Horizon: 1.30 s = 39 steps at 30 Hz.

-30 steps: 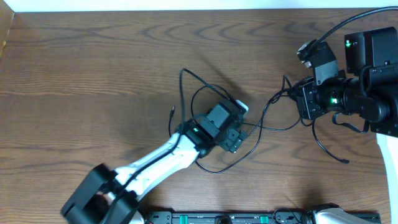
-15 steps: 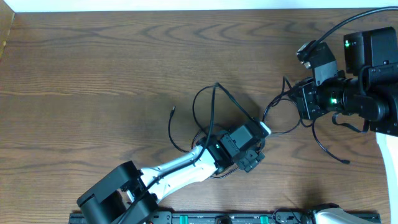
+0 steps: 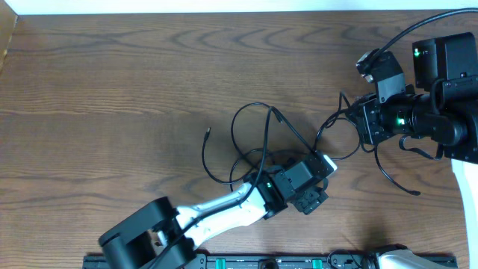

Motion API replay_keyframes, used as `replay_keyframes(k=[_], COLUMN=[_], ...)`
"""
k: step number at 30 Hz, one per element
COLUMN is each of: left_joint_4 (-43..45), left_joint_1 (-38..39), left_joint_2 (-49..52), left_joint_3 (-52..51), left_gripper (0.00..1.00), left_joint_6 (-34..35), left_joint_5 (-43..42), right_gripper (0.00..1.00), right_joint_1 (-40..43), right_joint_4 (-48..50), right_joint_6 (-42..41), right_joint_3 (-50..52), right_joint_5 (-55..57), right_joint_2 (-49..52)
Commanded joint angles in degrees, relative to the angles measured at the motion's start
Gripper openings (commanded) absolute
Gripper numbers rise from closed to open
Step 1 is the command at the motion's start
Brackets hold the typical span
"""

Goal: Untangle cables

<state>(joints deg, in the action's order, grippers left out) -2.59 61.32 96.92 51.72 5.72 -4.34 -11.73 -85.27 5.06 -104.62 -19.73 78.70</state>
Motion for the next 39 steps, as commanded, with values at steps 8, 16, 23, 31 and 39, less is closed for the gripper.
replay_keyframes(k=[8, 16, 23, 31, 39], left_joint_4=[1.29, -6.23, -12.98, -18.86, -24.35], left_joint_1=[-0.17, -2.05, -8.31, -19.71, -24.61], left_joint_2=[5.97, -7.41, -35.52, -58.36, -64.74], left_joint_3=[0.72, 2.75, 3.10, 3.10, 3.10], left_gripper=[0.39, 0.09, 0.08, 0.08, 0.08], left_joint_6=[0.98, -3.85, -7.56, -7.61, -7.56], left_joint_5=[0.52, 0.59, 5.31, 5.49, 5.42], right_gripper=[0.01, 0.01, 0.01, 0.85, 0.99], right_joint_1=[-0.37, -0.35, -0.26, -0.15, 0.04], right_joint_4=[-0.28, -0.57, 3.61, 13.16, 19.89], right_joint_6=[1.29, 1.22, -0.31, -0.28, -0.22], right_joint_3=[-0.59, -0.26, 4.92, 17.81, 27.96], right_joint_5=[0.02, 11.45, 18.32, 18.34, 12.33], right_joint_2=[0.02, 0.07, 0.09, 0.20, 1.27])
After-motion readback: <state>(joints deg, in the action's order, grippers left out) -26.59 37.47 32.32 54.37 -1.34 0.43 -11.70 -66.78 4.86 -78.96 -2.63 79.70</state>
